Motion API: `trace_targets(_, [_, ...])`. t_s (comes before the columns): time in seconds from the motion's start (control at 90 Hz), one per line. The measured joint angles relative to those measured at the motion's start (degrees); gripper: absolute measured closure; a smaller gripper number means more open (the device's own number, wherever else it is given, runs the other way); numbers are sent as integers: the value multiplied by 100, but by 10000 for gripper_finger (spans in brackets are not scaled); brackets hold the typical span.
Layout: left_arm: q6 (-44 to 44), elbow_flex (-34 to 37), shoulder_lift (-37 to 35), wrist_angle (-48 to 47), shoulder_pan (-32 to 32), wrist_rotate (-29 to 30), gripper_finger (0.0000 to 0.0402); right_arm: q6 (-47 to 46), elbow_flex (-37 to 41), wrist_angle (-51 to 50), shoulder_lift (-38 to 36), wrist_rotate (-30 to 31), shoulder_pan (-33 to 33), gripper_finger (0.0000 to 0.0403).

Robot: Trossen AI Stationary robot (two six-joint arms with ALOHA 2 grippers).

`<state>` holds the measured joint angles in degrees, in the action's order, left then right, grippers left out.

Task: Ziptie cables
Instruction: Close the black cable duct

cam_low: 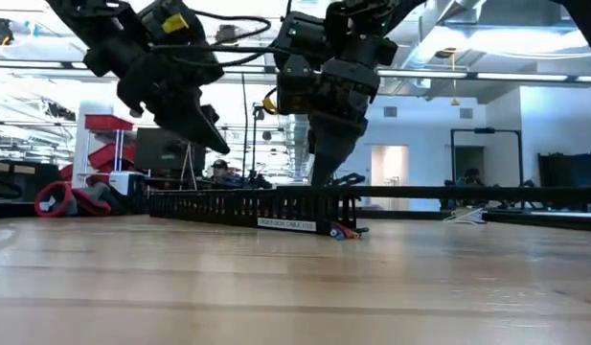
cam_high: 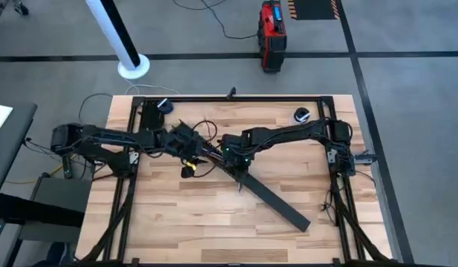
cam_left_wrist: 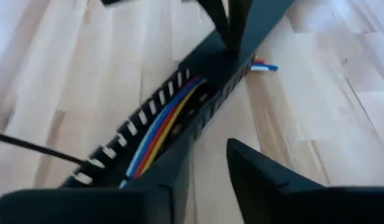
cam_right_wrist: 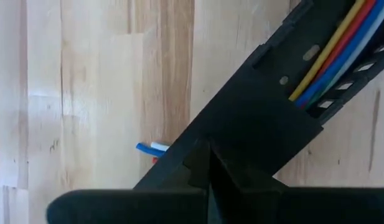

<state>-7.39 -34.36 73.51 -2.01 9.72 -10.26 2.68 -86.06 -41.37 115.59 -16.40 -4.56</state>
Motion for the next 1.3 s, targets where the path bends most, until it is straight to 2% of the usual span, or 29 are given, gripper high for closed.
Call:
trace_targets(0.1, [236, -1, 344, 263, -22, -4, 388, 38, 0, -22, 0, -16, 0, 403])
trace_targets(0.222, [493, -1, 794, 887, -69, -417, 399, 39, 0, -19, 0, -15, 0, 403])
trace_targets(0.544, [946, -6, 1415, 1754, -469, -434, 401, 58, 0, -29, 2, -13, 2, 403])
trace_targets(0.8, [1219, -4, 1949, 2273, -519, -44, 401, 80, 2, -28, 2, -15, 0, 403])
trace_targets(0.933, [1268, -1, 1966, 2268, -466, 304, 401, 80, 2, -19, 2, -15, 0, 403])
trace_targets(1.3, [1410, 3, 1966, 2403, -440, 333, 401, 87, 6, 96, 2, 9, -9, 403])
